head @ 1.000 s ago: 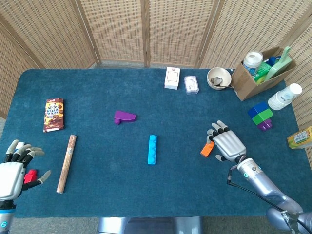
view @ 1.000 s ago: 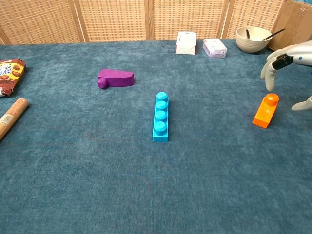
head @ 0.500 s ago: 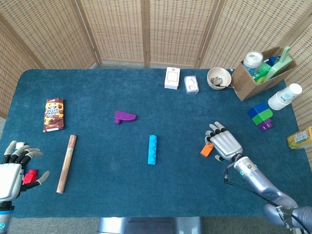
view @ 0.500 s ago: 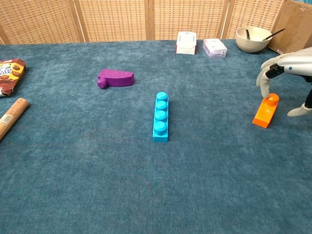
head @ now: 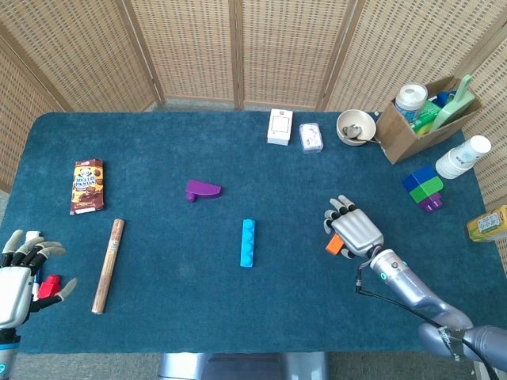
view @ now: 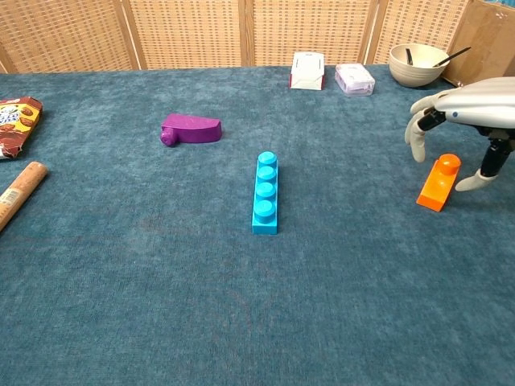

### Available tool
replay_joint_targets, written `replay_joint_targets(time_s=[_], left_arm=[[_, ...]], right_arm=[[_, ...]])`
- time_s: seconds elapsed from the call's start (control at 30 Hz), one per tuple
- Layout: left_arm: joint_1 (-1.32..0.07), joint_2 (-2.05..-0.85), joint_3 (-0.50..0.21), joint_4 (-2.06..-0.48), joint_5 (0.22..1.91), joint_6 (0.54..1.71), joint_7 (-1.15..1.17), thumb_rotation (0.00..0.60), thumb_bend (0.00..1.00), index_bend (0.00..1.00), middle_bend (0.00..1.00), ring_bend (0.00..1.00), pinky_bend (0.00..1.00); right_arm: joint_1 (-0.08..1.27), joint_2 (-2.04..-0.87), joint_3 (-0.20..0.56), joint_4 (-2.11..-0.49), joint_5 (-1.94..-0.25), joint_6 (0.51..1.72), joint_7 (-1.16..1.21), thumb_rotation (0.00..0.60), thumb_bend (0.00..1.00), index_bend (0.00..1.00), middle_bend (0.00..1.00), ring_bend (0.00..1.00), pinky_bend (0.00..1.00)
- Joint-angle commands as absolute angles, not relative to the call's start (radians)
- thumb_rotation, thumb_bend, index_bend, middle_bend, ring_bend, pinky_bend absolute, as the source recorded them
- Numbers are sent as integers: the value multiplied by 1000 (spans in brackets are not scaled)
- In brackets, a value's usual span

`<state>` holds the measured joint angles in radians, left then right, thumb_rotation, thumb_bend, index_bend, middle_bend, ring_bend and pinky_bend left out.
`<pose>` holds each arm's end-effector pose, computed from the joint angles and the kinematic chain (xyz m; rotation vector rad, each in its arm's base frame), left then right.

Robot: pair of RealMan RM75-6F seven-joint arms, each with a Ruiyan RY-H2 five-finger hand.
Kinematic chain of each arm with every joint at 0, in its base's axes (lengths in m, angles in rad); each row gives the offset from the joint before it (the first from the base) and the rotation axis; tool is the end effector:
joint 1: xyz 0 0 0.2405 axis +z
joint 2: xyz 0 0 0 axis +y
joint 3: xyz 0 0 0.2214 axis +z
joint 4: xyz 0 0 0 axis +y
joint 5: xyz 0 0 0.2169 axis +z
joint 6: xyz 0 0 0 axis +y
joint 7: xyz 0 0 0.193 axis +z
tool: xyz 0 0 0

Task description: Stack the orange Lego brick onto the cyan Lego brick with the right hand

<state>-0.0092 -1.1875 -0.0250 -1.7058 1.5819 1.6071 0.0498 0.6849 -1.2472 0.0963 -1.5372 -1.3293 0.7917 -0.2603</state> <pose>-0.2512 0.2003 0.1238 -1.3123 -0.9307 -1.0363 -0.1730 -0.3563 0.0058 2.0698 -0.7679 0.6584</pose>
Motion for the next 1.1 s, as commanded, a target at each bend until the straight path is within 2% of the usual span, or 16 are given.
replay_joint_targets(time_s=[0.03,0.83,1.1], left_arm=[[-8,-1186,-25,-1706,1582,1609,51,505,279,366,349,228,5],[8,-1186,-24,-1722,1582,1631,64,506,280,366,348,228,4],[16,-1185,-22,-1727,1579,1636,70,506,280,365,348,228,4]], right_arm=[[696,-1259,91,-1517,-1334,781,-253,600,164,399,254,42,87],[756,-1277,44,-1400,-1426,721,-138,600,169,405,260,48,89],[779,-1289,43,-1371,-1438,706,-107,600,168,459,275,69,99]])
